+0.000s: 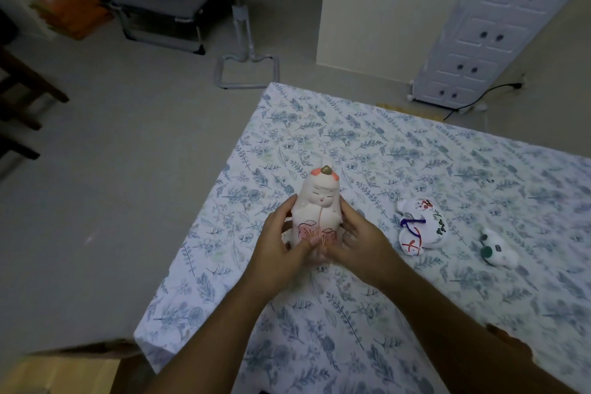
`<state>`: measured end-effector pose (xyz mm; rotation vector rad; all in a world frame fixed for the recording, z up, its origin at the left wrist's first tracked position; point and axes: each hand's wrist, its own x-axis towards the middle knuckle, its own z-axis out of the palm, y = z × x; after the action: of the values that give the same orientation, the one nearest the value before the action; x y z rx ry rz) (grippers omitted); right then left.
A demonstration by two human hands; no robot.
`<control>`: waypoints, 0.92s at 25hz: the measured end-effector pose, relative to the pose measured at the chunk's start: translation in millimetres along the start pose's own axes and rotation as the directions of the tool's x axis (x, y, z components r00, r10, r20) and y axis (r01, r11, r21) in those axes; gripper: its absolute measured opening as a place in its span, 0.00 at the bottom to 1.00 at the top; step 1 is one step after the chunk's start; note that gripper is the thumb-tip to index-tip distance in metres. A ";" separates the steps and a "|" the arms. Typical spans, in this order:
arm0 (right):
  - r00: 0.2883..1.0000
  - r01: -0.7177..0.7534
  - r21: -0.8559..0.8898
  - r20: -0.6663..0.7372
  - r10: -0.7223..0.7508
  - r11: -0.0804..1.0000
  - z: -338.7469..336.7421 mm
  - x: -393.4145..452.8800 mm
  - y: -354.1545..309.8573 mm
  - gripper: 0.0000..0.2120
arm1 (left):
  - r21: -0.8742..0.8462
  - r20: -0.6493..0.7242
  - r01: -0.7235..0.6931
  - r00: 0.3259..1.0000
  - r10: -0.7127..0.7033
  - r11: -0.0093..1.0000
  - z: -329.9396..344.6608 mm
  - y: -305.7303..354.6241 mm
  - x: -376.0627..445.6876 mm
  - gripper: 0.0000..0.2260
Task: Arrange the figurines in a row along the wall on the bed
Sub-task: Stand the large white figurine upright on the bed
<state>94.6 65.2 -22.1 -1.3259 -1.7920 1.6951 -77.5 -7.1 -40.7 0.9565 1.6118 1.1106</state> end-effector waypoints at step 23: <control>0.850 -0.137 -0.559 -0.490 -0.193 0.818 -89.9 -90.6 76.0 0.19 | 0.301 0.106 -0.280 0.960 0.260 0.912 125.2 -11.1 -85.2 0.20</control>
<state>239.1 35.7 -39.5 -1.7668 -2.0076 0.6299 64.4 -60.4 -49.8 1.4473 1.6686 1.0080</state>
